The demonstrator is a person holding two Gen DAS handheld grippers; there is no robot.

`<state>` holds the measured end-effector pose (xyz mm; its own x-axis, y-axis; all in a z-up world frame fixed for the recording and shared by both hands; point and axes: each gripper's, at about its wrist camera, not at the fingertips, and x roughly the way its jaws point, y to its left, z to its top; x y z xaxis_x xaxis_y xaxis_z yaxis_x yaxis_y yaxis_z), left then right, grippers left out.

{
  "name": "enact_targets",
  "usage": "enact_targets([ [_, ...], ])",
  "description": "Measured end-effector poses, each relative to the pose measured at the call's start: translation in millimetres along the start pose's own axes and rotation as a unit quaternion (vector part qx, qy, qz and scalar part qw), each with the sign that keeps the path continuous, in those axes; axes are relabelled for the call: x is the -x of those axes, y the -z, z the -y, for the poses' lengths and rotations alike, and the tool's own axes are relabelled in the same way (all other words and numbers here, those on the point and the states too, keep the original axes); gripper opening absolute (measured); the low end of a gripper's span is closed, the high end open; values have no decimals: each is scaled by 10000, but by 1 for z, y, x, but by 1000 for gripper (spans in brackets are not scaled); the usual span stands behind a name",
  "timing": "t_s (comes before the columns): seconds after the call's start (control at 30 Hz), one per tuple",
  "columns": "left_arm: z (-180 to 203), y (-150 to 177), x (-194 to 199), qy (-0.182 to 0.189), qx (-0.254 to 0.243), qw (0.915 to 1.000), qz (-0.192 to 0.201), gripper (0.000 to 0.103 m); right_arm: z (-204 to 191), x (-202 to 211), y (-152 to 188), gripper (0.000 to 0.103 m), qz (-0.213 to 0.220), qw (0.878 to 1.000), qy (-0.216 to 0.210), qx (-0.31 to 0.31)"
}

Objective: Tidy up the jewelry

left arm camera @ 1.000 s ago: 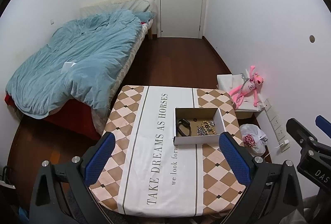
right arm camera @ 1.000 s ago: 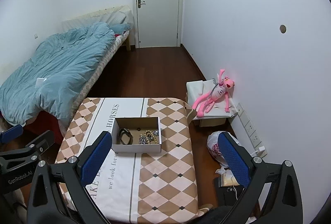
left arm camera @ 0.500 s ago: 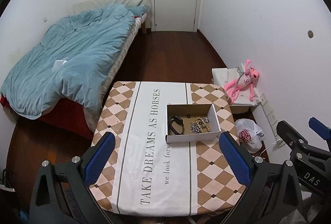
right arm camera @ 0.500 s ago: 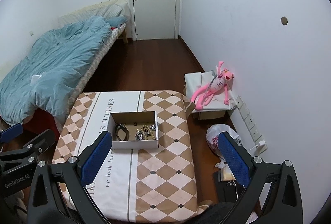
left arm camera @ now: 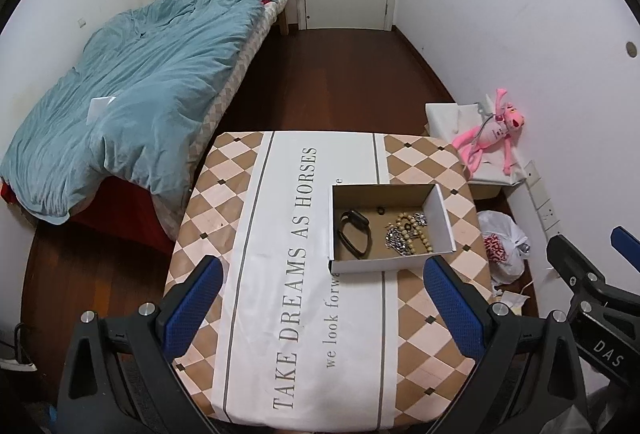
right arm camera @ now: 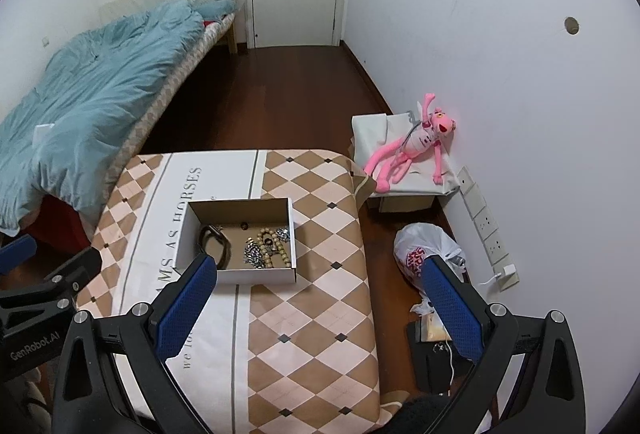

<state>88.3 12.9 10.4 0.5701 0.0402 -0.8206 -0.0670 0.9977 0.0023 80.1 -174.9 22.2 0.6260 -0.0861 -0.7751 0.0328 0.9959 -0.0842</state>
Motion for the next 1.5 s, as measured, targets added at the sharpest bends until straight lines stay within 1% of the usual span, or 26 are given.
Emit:
enact_targets([
  [0.13, 2, -4, -9, 13, -26, 10000, -63, 102, -1, -16, -3, 103, -115, 9999, 24, 5],
  [0.33, 4, -7, -17, 71, -50, 9999, -137, 102, -3, -28, -7, 103, -232, 9997, 15, 20],
  [0.67, 5, -8, -21, 73, -38, 9998, -177, 102, -4, -32, -11, 103, -279, 9996, 7, 31],
  [1.5, 2, -4, -28, 12, -83, 9997, -221, 102, -8, -37, -1, 103, -367, 9993, 25, 44],
])
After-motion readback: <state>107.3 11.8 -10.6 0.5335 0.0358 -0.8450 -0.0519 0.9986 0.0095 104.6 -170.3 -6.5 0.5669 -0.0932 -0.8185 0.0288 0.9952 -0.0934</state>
